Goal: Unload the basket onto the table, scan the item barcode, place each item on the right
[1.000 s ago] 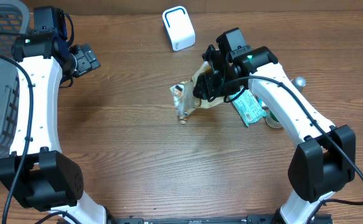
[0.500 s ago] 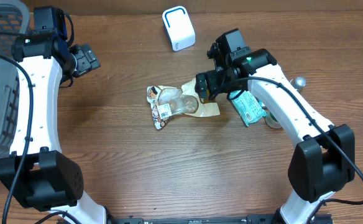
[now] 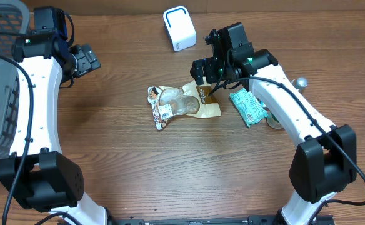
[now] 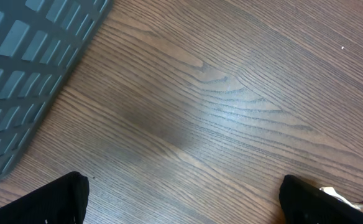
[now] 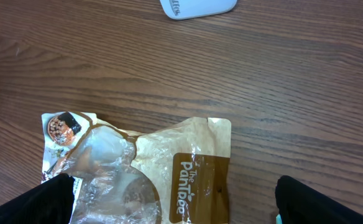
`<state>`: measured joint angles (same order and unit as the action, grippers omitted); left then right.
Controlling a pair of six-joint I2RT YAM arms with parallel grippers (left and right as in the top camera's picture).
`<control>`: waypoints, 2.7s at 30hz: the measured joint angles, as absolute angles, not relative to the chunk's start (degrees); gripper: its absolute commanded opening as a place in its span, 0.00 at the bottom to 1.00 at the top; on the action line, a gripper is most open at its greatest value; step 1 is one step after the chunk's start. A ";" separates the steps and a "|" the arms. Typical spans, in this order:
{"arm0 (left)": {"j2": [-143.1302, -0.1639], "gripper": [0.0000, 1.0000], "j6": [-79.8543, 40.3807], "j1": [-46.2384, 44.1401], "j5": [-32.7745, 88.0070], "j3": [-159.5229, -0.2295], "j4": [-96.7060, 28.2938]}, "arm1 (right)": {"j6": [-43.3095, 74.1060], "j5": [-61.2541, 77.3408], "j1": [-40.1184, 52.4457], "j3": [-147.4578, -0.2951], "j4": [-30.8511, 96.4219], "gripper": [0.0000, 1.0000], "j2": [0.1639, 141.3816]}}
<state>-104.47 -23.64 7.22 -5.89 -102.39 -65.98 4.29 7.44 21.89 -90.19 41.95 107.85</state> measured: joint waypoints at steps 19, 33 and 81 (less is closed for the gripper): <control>-104.47 1.00 -23.64 7.22 -5.87 -102.41 -65.98 | 4.29 7.44 21.89 -90.19 41.95 1.00 107.85; -104.47 1.00 -23.64 7.22 -5.87 -102.39 -65.98 | 4.32 7.42 21.89 -90.19 41.98 1.00 107.85; -35.94 0.99 -23.64 5.23 -5.85 -87.94 -75.11 | 4.29 7.44 21.89 -90.19 41.98 1.00 107.85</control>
